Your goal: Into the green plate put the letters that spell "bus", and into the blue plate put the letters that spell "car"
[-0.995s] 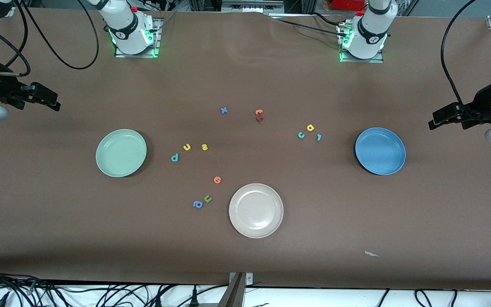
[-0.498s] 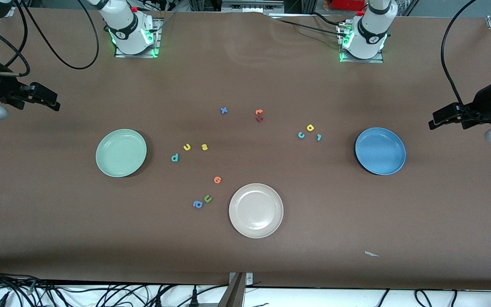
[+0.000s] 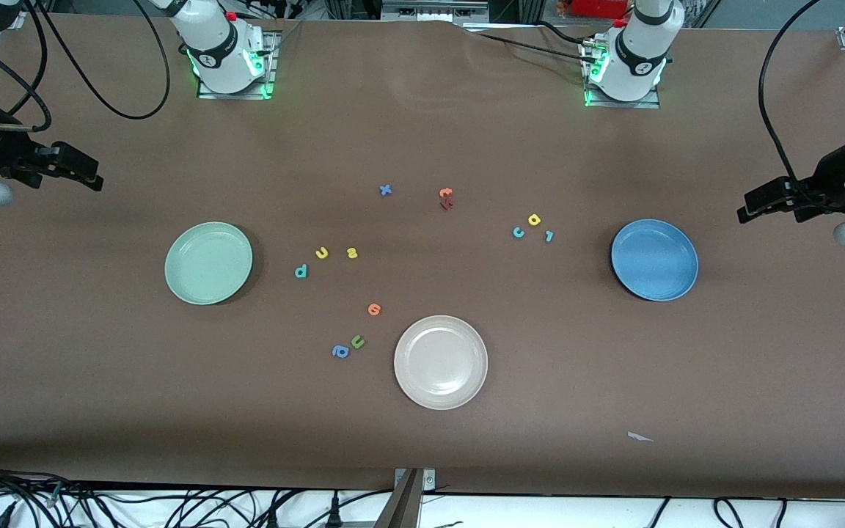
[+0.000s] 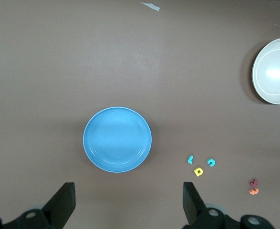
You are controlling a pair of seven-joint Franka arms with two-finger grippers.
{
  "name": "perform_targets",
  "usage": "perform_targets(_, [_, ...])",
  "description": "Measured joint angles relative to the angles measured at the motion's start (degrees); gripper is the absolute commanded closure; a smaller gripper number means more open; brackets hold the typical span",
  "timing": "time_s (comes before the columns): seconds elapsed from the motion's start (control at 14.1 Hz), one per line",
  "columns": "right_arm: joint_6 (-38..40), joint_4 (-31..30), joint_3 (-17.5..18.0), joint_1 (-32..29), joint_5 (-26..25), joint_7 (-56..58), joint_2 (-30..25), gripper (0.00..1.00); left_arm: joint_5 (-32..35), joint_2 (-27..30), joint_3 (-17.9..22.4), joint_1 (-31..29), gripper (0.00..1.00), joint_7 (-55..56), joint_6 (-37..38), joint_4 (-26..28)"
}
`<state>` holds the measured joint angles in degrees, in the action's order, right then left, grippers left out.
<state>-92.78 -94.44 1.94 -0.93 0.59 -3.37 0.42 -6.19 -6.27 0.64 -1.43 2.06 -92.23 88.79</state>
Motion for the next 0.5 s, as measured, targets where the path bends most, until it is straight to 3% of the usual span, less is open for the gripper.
perform_targets(0.5, [-0.81, 0.00, 0.01, 0.00, 0.00, 0.00, 0.01, 0.00, 0.00, -0.08, 0.00, 0.00, 0.01, 0.00, 0.02, 0.00])
